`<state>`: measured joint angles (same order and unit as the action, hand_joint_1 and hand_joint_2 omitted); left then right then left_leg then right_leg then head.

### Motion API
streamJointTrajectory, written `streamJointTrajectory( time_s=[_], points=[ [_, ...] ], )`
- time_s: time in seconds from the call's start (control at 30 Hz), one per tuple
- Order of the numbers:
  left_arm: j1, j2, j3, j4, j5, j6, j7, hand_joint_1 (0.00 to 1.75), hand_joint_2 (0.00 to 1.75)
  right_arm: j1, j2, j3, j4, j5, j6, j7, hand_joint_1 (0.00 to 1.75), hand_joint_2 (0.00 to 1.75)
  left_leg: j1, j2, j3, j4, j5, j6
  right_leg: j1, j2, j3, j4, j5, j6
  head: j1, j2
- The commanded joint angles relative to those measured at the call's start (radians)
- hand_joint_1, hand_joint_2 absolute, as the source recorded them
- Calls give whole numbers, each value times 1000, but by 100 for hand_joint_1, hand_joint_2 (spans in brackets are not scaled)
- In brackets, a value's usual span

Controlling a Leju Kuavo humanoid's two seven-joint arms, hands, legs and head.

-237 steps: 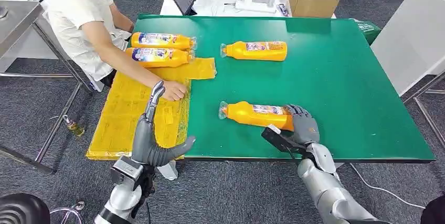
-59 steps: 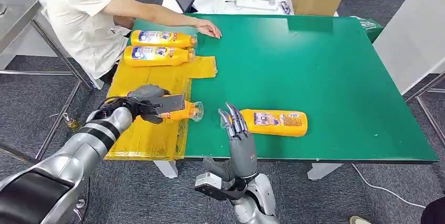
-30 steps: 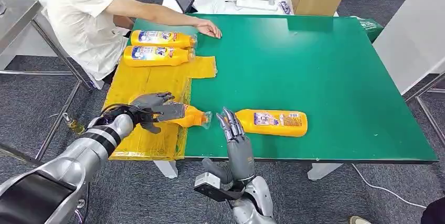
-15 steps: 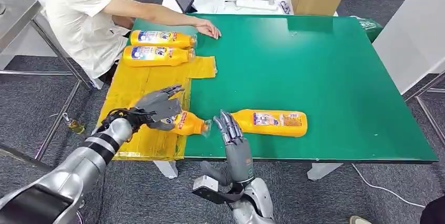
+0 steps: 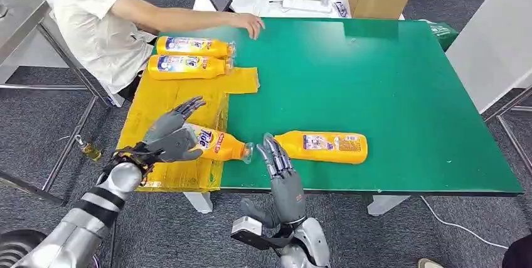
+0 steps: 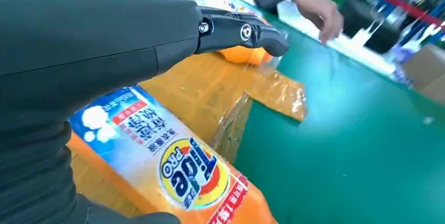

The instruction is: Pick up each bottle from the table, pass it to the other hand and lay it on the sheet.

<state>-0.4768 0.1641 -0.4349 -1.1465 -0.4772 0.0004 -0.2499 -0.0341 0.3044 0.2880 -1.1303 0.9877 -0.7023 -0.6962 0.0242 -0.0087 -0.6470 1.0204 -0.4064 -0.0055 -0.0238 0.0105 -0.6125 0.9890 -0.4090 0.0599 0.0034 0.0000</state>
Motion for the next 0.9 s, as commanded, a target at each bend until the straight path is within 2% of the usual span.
streamJointTrajectory(
  time_s=[0.03,0.1,0.13,0.2,0.4,0.43,0.47,0.5,0.53,0.63,0.67,0.77,0.83,0.9],
  points=[
    [338,-171,224,-336,458,-26,-29,0,175,47,-29,-387,-226,73,4,-2,0,175,-1,1,9,-2,-3,4,0,-1,10,-3,-3,-2,0,0],
    [359,-180,223,-343,476,-13,-22,0,175,50,-29,-421,-254,89,4,-2,0,175,-2,-1,3,-1,-2,3,-1,-2,4,-2,-2,0,0,0],
    [359,-180,223,-343,476,-13,-22,0,175,50,-29,-421,-254,89,4,-2,0,175,-2,-3,6,-1,-3,4,-2,-4,8,-3,-3,-1,0,0],
    [359,-180,223,-343,476,-13,-22,0,175,50,-29,-421,-254,89,4,-2,0,175,-3,-1,3,0,-3,4,-2,-2,3,-2,-2,-1,0,0],
    [359,-180,223,-343,476,-13,-22,0,175,50,-29,-421,-254,89,4,-2,0,175,-2,-1,4,0,-3,3,-1,-2,4,-2,-2,-2,0,0],
    [371,-194,230,-338,483,18,-49,0,175,54,-8,-501,-314,148,4,-2,0,175,-2,-1,7,0,-4,3,-1,-3,7,-2,-3,-3,0,0],
    [377,-203,234,-337,494,24,-48,0,175,53,-14,-500,-312,142,4,-2,0,175,-2,-1,4,0,-3,3,-1,-3,5,-2,-2,-2,0,0],
    [401,-211,219,-338,517,26,-47,0,175,41,-28,-574,-304,201,4,-2,0,175,-1,-1,3,0,-3,3,0,-2,3,-2,-1,-1,0,0],
    [412,-215,211,-338,514,39,-61,0,175,31,-45,-599,-282,212,4,-2,0,175,-1,-1,10,-1,-5,4,1,-3,10,-3,-4,-3,0,0],
    [421,-214,176,-337,469,80,-97,0,175,-22,-83,-716,-170,329,4,1,0,175,-1,-2,5,-1,-2,3,0,-3,6,-3,-1,0,0,0],
    [420,-214,164,-347,466,82,-103,0,175,-49,-109,-743,-123,339,4,0,0,175,-1,-3,7,-2,-3,4,0,-4,9,-4,-2,-1,0,0],
    [417,-211,136,-370,426,109,-123,0,175,-90,-158,-733,-52,387,4,52,0,175,-1,-2,9,-1,-4,5,0,-4,11,-5,-2,-2,0,0],
    [415,-212,128,-371,434,108,-114,0,175,-121,-206,-706,11,385,4,84,0,175,-2,-1,3,-1,-2,3,-1,-2,5,-3,0,-1,0,0],
    [412,-216,114,-372,436,112,-79,0,175,-144,-218,-618,79,439,4,217,0,175,-2,0,3,-1,-2,3,-1,0,4,-3,0,-1,0,0]
  ],
)
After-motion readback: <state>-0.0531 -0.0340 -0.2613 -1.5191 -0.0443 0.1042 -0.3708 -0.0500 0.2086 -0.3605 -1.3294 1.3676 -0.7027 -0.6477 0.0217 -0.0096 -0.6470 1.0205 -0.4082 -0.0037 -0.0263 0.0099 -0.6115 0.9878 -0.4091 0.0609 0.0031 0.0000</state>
